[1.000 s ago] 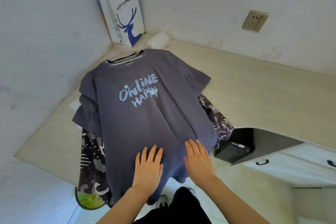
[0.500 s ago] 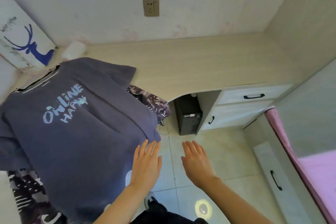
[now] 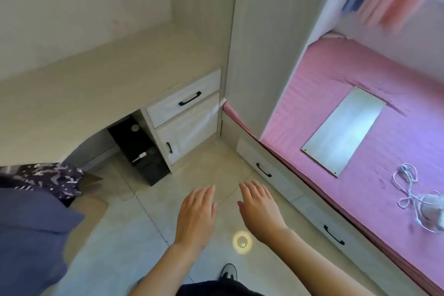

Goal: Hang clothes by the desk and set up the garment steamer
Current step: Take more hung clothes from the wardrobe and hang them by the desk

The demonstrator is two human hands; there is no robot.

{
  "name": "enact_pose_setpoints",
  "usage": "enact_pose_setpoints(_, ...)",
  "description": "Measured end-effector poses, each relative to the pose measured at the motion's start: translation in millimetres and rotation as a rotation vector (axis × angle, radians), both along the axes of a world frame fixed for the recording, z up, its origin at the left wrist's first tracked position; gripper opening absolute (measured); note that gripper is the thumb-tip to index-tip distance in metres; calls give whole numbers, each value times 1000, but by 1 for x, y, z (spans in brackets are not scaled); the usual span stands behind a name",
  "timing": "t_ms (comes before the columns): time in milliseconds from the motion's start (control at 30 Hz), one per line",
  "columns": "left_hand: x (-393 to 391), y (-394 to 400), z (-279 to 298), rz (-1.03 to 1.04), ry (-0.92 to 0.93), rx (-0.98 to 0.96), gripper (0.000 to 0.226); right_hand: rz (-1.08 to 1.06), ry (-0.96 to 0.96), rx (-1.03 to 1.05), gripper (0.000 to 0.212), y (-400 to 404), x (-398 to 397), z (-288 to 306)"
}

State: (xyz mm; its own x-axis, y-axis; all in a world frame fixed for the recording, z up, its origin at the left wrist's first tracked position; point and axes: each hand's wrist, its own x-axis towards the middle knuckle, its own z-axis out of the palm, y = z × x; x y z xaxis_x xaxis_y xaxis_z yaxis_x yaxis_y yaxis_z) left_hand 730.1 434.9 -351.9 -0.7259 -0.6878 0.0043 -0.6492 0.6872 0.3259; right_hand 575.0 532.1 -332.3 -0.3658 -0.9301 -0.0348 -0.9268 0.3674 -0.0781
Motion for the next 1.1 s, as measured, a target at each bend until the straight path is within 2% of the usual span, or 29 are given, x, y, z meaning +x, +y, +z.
enact_pose_setpoints(267, -106, 52, 11, -245, -18, 28, 50, -278, -54, 8, 51, 85, -77, 6)
enact_pose_setpoints(500, -177, 54, 18, -376, -49, 36, 51, -452, -109, 12, 52, 109, -130, 2)
enact_pose_setpoints(700, -251, 34, 19, -432, -40, 31, 52, -522, -51, -4, 51, 98, -195, 3)
enact_pose_setpoints(833, -313, 7, 25, -458, 0, 20, 52, -505, 16, -72, 40, 73, -255, 14)
enact_pose_setpoints(967, -378, -19, 38, -477, 42, 6, 42, -511, 46, -93, 48, 43, -315, 29)
enact_pose_setpoints(1100, -436, -43, 47, -509, 30, 10, 46, -516, 56, -105, 49, 18, -364, 39)
